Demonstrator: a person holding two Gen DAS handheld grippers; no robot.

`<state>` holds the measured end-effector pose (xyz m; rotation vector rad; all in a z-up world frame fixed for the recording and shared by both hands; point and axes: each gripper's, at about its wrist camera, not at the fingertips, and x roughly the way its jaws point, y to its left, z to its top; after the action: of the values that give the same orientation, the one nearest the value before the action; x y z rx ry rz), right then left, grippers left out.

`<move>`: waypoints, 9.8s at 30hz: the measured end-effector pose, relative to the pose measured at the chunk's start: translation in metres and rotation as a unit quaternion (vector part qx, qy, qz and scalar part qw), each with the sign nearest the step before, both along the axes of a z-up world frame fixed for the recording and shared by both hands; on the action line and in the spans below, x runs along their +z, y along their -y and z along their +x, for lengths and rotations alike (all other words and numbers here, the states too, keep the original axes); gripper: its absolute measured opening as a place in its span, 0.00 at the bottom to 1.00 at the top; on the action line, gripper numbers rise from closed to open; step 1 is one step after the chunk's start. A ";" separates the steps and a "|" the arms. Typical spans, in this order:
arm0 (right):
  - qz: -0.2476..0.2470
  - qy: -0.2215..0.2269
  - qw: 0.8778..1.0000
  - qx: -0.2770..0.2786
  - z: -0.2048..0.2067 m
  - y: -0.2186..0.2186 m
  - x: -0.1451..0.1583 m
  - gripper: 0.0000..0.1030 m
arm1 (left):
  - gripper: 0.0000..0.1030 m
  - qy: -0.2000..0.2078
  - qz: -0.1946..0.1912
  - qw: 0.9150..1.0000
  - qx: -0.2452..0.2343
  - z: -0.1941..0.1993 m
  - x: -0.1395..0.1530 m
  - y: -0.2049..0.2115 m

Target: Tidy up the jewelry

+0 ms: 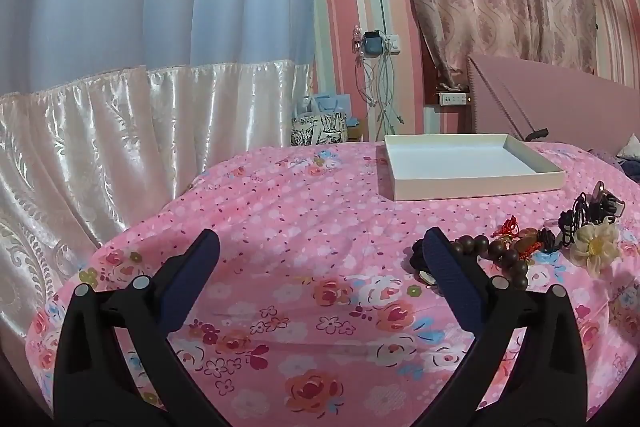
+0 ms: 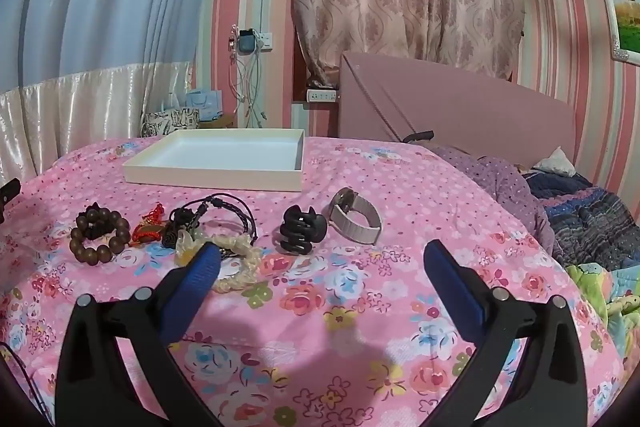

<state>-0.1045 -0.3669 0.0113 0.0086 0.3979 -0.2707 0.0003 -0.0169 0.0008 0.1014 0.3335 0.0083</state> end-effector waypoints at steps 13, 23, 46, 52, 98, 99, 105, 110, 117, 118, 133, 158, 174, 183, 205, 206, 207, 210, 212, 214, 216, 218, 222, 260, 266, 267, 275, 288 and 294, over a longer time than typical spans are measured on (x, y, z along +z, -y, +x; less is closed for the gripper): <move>-0.007 -0.011 1.000 -0.005 0.003 -0.005 -0.005 0.98 | 0.97 0.008 0.003 1.000 -0.001 -0.004 0.002 -0.004; -0.010 -0.020 1.000 -0.005 0.006 -0.006 -0.006 0.98 | 0.97 0.008 0.005 1.000 0.000 -0.005 0.002 -0.002; -0.018 -0.024 0.999 0.013 0.009 -0.015 -0.004 0.98 | 0.97 -0.034 0.022 0.999 -0.027 0.009 -0.002 0.014; 0.032 -0.026 0.998 0.042 0.020 -0.022 0.002 0.98 | 0.97 -0.088 -0.019 0.995 -0.048 0.031 0.005 0.024; 0.135 -0.150 0.976 0.085 0.155 -0.034 -0.035 0.80 | 0.33 -0.259 -0.001 0.953 -0.155 0.118 -0.056 0.114; 0.149 -0.150 0.973 0.094 0.155 -0.032 -0.037 0.56 | 0.29 -0.258 -0.006 0.953 -0.158 0.118 -0.056 0.113; 0.143 -0.130 0.975 0.111 0.148 -0.034 -0.023 0.21 | 0.17 -0.250 -0.039 0.952 -0.171 0.116 -0.053 0.108; 0.144 -0.094 0.978 0.118 0.135 -0.033 -0.004 0.07 | 0.17 -0.233 -0.050 0.954 -0.179 0.110 -0.045 0.109; 0.147 -0.079 0.978 0.126 0.127 -0.026 0.011 0.07 | 0.17 -0.208 -0.059 0.958 -0.189 0.099 -0.016 0.107; 0.150 -0.077 0.977 0.127 0.126 -0.024 0.012 0.07 | 0.17 -0.203 -0.060 0.958 -0.191 0.096 -0.010 0.107; 0.143 -0.024 0.978 0.152 0.109 -0.023 0.062 0.07 | 0.17 -0.157 -0.072 0.965 -0.198 0.090 0.044 0.091; 0.139 -0.009 0.979 0.151 0.197 0.023 0.092 0.07 | 0.17 -0.119 -0.068 0.975 -0.173 0.193 0.081 0.110; 0.128 -0.098 0.978 0.136 0.289 0.032 0.018 0.08 | 0.17 -0.200 -0.093 0.966 -0.138 0.291 0.002 0.107; 0.109 -0.156 0.975 0.115 0.300 0.028 0.004 0.08 | 0.17 -0.262 -0.086 0.956 -0.101 0.307 -0.027 0.099; 0.073 -0.186 0.974 0.107 0.307 0.013 -0.003 0.53 | 0.54 -0.252 -0.042 0.958 -0.129 0.289 -0.028 0.116; 0.079 -0.184 0.973 0.112 0.306 0.013 -0.001 0.53 | 0.57 -0.251 -0.042 0.958 -0.130 0.288 -0.027 0.116; 0.082 -0.184 0.973 0.114 0.306 0.013 -0.001 0.53 | 0.59 -0.249 -0.039 0.959 -0.129 0.286 -0.026 0.118; 0.088 -0.184 0.973 0.112 0.304 0.014 0.000 0.53 | 0.62 -0.239 -0.044 0.961 -0.134 0.280 -0.015 0.117; 0.092 -0.179 0.973 0.113 0.301 0.015 0.003 0.53 | 0.64 -0.232 -0.062 0.960 -0.141 0.275 -0.006 0.113; 0.094 -0.171 0.974 0.112 0.297 0.016 0.007 0.53 | 0.65 -0.219 -0.068 0.963 -0.144 0.268 0.004 0.111; 0.096 -0.161 0.976 0.112 0.294 0.016 0.013 0.54 | 0.67 -0.207 -0.069 0.965 -0.144 0.262 0.012 0.110; 0.094 -0.148 0.978 0.110 0.289 0.016 0.020 0.54 | 0.67 -0.197 -0.073 0.967 -0.144 0.257 0.021 0.108; 0.092 -0.120 0.982 0.109 0.279 0.018 0.040 0.53 | 0.69 -0.174 -0.072 0.972 -0.142 0.249 0.040 0.105; 0.105 -0.089 0.989 0.058 0.090 0.048 -0.008 0.54 | 0.82 -0.159 -0.066 0.971 -0.167 0.060 -0.008 0.084; 0.112 -0.100 0.986 0.069 0.107 0.052 -0.012 0.54 | 0.82 -0.193 -0.045 0.962 -0.190 0.073 -0.022 0.135; 0.114 -0.102 0.986 0.070 0.108 0.053 -0.014 0.54 | 0.81 -0.201 -0.038 0.960 -0.192 0.076 -0.026 0.143; 0.135 -0.120 0.981 0.078 0.113 0.057 -0.026 0.53 | 0.60 -0.261 -0.010 0.944 -0.203 0.100 -0.052 0.174; 0.148 -0.133 0.977 0.082 0.117 0.060 -0.033 0.53 | 0.28 -0.281 -0.028 0.936 -0.209 0.113 -0.059 0.177; 0.145 -0.135 0.977 0.084 0.117 0.060 -0.033 0.53 | 0.21 -0.272 -0.040 0.937 -0.216 0.101 -0.052 0.164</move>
<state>0.0120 -0.4272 -0.0214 0.2253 0.7029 -0.0432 0.1011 -0.1807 -0.0514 0.0943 0.8606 -0.4779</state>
